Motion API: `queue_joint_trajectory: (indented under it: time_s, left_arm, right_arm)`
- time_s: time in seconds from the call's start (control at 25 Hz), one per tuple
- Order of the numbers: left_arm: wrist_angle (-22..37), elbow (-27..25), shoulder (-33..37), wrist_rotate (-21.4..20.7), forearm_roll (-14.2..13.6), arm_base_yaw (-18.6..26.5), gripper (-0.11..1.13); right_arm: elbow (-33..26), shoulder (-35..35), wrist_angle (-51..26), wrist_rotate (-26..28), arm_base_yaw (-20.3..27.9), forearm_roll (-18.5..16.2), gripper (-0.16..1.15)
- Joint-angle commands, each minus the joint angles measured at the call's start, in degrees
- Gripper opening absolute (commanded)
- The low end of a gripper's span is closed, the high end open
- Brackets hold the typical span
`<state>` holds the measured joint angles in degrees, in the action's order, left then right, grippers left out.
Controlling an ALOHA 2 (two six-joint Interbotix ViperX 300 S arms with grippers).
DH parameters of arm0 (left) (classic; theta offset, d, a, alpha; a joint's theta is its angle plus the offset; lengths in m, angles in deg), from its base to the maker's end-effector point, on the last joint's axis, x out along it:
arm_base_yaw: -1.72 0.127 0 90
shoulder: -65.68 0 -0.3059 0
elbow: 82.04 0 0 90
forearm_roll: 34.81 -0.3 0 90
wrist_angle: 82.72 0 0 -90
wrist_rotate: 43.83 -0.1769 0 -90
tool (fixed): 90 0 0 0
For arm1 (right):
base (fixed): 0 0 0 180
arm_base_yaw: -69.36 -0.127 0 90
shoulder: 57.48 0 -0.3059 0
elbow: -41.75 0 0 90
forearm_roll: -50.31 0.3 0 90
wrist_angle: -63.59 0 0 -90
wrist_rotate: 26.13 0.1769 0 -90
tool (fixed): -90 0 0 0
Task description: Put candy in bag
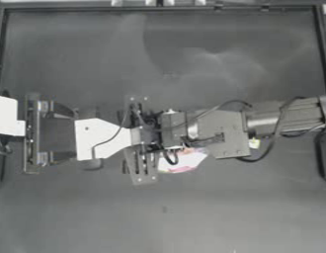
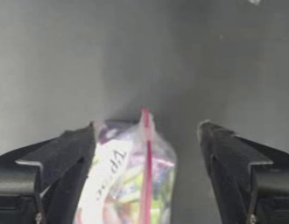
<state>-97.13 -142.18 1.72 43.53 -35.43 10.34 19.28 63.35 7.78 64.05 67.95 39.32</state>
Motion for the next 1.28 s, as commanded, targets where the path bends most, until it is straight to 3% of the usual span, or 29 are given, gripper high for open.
queue_joint_trajectory:
  time_s: [0.04, 0.44, 0.8, 1.28]
  left_arm:
    - [-0.44, 0.62, 0.00, -0.09, 0.09, 0.00, 1.01]
    - [-0.44, 0.62, 0.00, -0.09, 0.09, 0.09, 1.01]
    - [-0.44, 0.53, -0.09, -0.09, 0.09, 0.09, 1.01]
    - [-0.35, 0.53, -0.09, -0.18, 0.09, 0.00, 1.01]
  right_arm:
    - [-1.49, -1.23, -0.09, 0.00, -0.09, -0.53, 0.97]
    - [-1.93, -0.53, -0.44, 0.09, 0.00, -0.62, 0.97]
    - [-2.11, -0.26, -1.32, -0.09, 0.00, -0.26, 0.81]
    - [-3.25, 0.62, -1.67, -0.26, -0.09, -0.09, 0.79]
